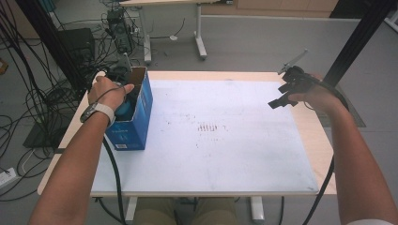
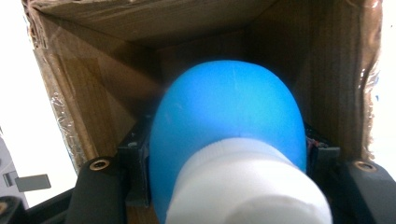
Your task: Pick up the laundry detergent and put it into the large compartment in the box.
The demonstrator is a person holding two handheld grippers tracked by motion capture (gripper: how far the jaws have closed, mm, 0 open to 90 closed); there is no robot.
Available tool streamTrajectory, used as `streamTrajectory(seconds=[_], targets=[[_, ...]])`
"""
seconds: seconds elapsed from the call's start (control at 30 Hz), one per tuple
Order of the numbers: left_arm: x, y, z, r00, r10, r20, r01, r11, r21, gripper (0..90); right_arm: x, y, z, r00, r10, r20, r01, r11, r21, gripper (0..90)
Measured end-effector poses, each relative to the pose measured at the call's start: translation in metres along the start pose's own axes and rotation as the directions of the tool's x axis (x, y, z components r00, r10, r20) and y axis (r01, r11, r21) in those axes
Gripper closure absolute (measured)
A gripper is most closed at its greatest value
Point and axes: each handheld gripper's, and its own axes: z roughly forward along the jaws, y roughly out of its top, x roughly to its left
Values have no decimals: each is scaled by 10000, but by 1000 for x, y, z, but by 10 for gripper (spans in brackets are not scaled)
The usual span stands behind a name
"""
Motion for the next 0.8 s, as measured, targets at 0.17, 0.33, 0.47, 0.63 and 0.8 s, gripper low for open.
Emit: streamTrajectory(seconds=[0.17,0.33,0.47,0.63,0.8], targets=[[0,0,0,10000,-5,-13,5,10000,-9,369,0,-1,-1,10000,27,19,-27,10000,-19,142],[-1,0,0,10000,-10,-27,10,10000,-28,369,0,-2,-1,10000,38,21,-38,10000,-18,142],[-1,0,0,10000,-33,-33,33,10000,-19,369,-1,-2,-1,10000,57,20,-57,10000,-16,142],[-1,0,0,10000,-21,-49,20,10000,-27,369,-1,-2,-1,10000,15,23,-15,10000,-19,142],[0,0,0,10000,-36,-28,36,10000,-45,369,0,-1,-1,10000,25,32,-25,10000,-17,142]])
